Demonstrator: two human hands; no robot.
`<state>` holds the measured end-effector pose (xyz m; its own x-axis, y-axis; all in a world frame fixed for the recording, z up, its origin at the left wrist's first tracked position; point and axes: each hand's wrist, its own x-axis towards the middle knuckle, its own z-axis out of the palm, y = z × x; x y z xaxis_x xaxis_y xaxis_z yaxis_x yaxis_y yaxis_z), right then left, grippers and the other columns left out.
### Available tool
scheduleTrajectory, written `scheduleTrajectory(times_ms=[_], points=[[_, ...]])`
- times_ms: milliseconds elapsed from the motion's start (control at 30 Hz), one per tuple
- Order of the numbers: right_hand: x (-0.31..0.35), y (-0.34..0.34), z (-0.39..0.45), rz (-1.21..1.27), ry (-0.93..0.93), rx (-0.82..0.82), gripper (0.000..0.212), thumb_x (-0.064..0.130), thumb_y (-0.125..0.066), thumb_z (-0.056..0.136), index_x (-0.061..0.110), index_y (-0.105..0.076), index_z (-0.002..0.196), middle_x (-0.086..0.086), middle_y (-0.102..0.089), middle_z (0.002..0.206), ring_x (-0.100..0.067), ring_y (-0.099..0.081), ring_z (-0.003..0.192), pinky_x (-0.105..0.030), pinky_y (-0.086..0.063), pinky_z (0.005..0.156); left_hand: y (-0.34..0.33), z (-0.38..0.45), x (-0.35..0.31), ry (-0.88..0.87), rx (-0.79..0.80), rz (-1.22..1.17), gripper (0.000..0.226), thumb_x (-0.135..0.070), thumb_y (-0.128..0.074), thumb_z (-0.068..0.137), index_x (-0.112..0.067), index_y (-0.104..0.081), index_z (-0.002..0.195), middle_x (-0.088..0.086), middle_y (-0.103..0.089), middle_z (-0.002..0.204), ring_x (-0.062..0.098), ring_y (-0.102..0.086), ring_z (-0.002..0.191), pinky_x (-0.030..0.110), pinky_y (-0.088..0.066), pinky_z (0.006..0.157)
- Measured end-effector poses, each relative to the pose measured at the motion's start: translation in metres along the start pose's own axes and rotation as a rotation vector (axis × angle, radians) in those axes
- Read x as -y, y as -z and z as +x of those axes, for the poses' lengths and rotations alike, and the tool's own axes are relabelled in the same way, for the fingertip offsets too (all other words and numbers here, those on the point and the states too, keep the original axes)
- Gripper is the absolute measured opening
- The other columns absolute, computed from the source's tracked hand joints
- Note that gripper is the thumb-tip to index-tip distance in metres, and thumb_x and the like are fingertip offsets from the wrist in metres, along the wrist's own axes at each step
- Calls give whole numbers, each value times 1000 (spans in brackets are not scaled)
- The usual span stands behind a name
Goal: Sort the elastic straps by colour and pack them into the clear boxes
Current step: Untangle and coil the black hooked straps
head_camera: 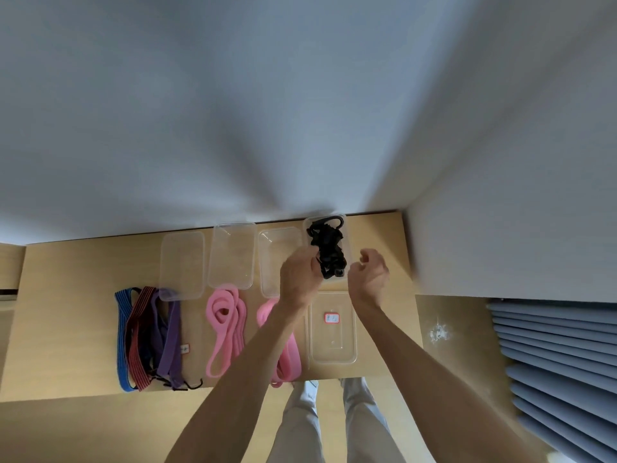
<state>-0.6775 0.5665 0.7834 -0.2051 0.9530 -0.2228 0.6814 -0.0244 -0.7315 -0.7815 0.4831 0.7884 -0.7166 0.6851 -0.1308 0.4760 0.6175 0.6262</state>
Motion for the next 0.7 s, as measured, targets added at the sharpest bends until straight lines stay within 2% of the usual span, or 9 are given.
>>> scheduleTrajectory(times_ms=[100,167,267,333,433,500,567,633,700], points=[[-22,9,-24,-162,-218,211,36,-4,-51,84,1,-65,117,-19,-69,108,-35,-62,101,-30,-46,75,-10,-41,3,113,212,151,16,-2,-48,91,-1,-63,87,15,-67,84,32,-63,79,42,-48,73],[-37,12,-38,-281,-337,382,39,4,-54,84,7,-62,122,-15,-66,116,-34,-60,107,-30,-46,78,-17,-63,6,215,353,211,15,-5,-48,91,-1,-61,84,18,-68,89,34,-66,87,41,-46,74],[-45,14,-49,-358,-389,502,33,8,-56,84,8,-61,116,-14,-64,117,-34,-60,108,-27,-43,78,-26,-79,12,335,441,210,18,-6,-50,93,2,-65,99,17,-68,104,31,-65,98,36,-46,81],[-45,12,-54,-343,-407,491,29,7,-56,84,7,-61,113,-14,-64,113,-33,-60,102,-25,-40,74,-32,-84,14,369,433,165,18,-5,-51,93,2,-65,102,16,-67,108,29,-64,100,33,-47,85],[-49,8,-59,-250,-446,444,20,4,-57,81,9,-56,101,-15,-61,107,-30,-53,89,-27,-38,70,-41,-91,14,434,351,-13,19,-1,-58,90,-16,-58,79,8,-63,90,27,-57,90,37,-47,85],[-54,7,-60,-203,-466,399,30,2,-57,81,5,-59,111,-17,-61,116,-34,-57,101,-30,-43,75,-45,-96,13,530,247,-137,11,0,-62,88,-5,-66,97,13,-67,102,35,-61,102,39,-45,88],[-61,7,-60,-193,-461,347,41,-1,-56,82,1,-61,122,-17,-60,124,-34,-56,115,-33,-46,89,-50,-98,12,597,185,-184,22,3,-61,84,8,-60,106,21,-64,103,41,-60,104,42,-45,85],[-68,9,-62,-172,-454,277,40,-5,-53,82,4,-67,119,-16,-63,122,-33,-57,114,-32,-46,91,-51,-101,9,651,160,-228,12,4,-60,83,-3,-56,92,8,-55,90,33,-59,92,36,-43,76],[-73,13,-65,-134,-423,178,33,-6,-51,84,4,-71,108,-18,-67,111,-35,-60,104,-34,-46,82,-52,-104,7,693,143,-247,12,0,-60,85,-9,-61,93,0,-59,94,25,-60,94,26,-39,74]])
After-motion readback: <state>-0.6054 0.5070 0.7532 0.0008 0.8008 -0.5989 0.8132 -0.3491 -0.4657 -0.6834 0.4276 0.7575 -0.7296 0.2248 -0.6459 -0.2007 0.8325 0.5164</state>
